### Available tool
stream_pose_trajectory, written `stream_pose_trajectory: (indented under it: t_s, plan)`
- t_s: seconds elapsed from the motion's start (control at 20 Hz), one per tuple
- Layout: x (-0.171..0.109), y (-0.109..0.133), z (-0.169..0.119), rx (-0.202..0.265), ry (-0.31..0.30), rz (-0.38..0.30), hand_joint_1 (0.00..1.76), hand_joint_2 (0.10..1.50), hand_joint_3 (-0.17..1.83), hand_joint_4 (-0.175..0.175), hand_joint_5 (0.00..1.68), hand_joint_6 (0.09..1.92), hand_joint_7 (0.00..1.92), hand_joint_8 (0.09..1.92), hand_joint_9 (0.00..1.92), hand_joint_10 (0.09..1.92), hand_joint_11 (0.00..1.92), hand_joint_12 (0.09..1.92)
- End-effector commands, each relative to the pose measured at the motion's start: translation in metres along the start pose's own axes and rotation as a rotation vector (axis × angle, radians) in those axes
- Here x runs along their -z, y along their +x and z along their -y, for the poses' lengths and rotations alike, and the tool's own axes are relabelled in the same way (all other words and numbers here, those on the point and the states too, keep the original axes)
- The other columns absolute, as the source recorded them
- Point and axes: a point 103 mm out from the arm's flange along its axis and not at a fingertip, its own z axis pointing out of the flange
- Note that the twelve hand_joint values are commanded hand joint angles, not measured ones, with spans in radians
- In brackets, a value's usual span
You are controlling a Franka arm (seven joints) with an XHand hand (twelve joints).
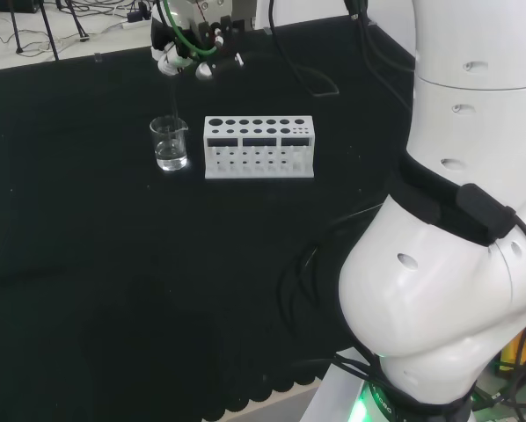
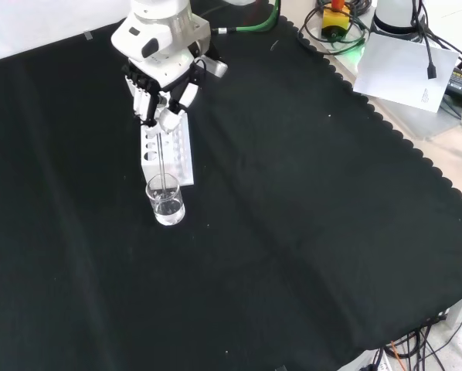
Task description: Stir in the beaker to the left of the white test tube rack with the glass rod.
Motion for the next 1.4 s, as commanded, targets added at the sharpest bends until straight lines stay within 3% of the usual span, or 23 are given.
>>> stream_pose_trajectory:
  t_s: [0.05, 0.3, 0.55, 0.95, 1.4]
  plan:
    - [0.003, 0.025, 0.003, 0.02, 0.006, 0.002, 1.3, 1.06, 0.01, -0.175, 1.11, 0.49, 1.12, 1.1, 1.61, 0.88, 1.6, 0.87]
    - [0.003, 0.034, -0.01, 0.031, 0.009, 0.009, 1.3, 1.06, 0.01, -0.175, 1.11, 0.49, 1.12, 1.1, 1.61, 0.88, 1.6, 0.87]
    - [0.002, 0.023, -0.026, 0.024, 0.0, 0.014, 1.3, 1.06, 0.01, -0.175, 1.11, 0.49, 1.12, 1.1, 1.61, 0.88, 1.59, 0.87]
    - [0.004, 0.006, -0.01, -0.007, -0.002, 0.033, 1.3, 1.06, 0.01, -0.175, 1.11, 0.48, 1.12, 1.1, 1.61, 0.88, 1.59, 0.87]
    - [0.009, 0.035, -0.001, 0.035, -0.007, 0.052, 1.3, 1.06, 0.01, -0.175, 1.12, 0.48, 1.12, 1.09, 1.61, 0.88, 1.59, 0.87]
